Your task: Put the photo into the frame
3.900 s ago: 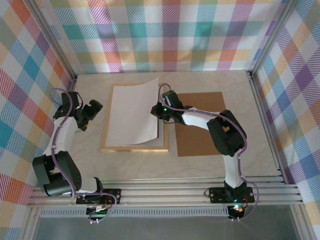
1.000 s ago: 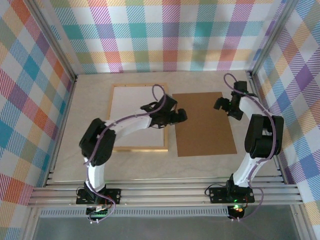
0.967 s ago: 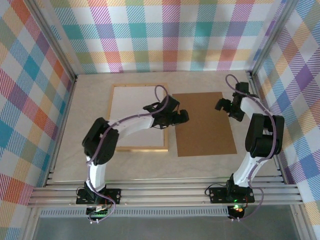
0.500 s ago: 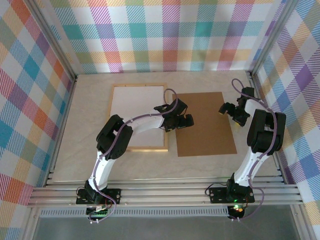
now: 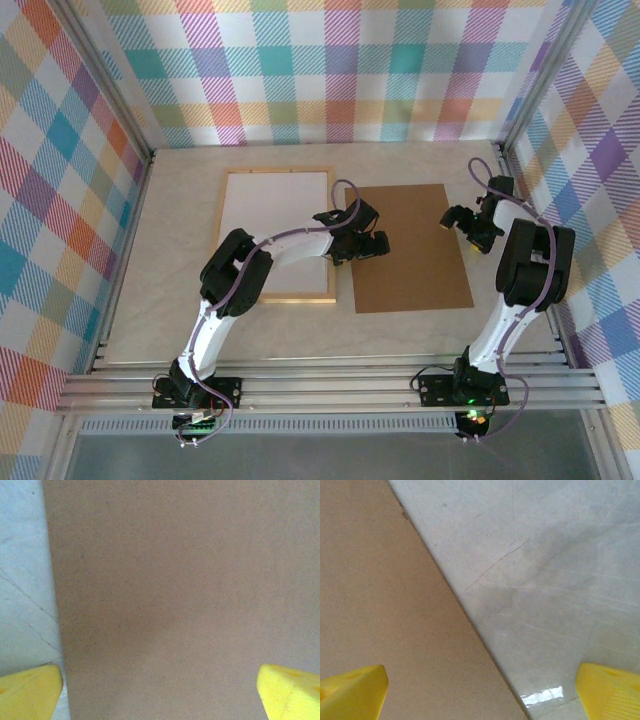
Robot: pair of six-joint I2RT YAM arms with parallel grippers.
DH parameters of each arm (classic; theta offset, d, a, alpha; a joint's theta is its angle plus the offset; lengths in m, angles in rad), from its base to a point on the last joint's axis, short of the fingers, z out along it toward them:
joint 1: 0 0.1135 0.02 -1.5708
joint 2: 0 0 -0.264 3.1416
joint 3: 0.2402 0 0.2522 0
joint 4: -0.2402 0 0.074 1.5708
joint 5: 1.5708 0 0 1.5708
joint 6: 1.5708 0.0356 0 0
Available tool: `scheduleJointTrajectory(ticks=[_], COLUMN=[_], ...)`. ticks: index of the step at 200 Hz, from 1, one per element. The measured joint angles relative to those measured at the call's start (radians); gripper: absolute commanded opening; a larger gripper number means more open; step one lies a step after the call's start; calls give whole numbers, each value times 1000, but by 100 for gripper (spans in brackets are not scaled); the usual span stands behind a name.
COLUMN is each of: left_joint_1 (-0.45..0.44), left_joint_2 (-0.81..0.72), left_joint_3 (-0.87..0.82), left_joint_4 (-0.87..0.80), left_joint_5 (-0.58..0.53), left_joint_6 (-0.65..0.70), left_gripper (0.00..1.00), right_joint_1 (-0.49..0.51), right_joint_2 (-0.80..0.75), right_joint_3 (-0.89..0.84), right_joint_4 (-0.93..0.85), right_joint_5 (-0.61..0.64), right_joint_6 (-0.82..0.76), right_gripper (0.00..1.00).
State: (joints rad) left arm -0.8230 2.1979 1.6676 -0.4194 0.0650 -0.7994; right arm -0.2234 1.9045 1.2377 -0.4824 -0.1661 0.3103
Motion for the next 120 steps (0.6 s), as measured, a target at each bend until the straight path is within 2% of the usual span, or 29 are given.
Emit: scheduleJointTrajectory(ticks=[85, 120], left_joint_1=[0, 0], left_joint_2=[5, 6], left_joint_3=[13, 18], left_joint_4=[-16, -23], left_joint_5=[1, 0], left_joint_6=[0, 1], left_gripper=[100, 100], right_joint_1=[19, 74], right_joint_2=[-24, -30], right_joint_3=[-34, -43], right_joint_4=[37, 45], right_joint_5=[4, -25], right_joint_6=[2, 0], right_gripper=[92, 91])
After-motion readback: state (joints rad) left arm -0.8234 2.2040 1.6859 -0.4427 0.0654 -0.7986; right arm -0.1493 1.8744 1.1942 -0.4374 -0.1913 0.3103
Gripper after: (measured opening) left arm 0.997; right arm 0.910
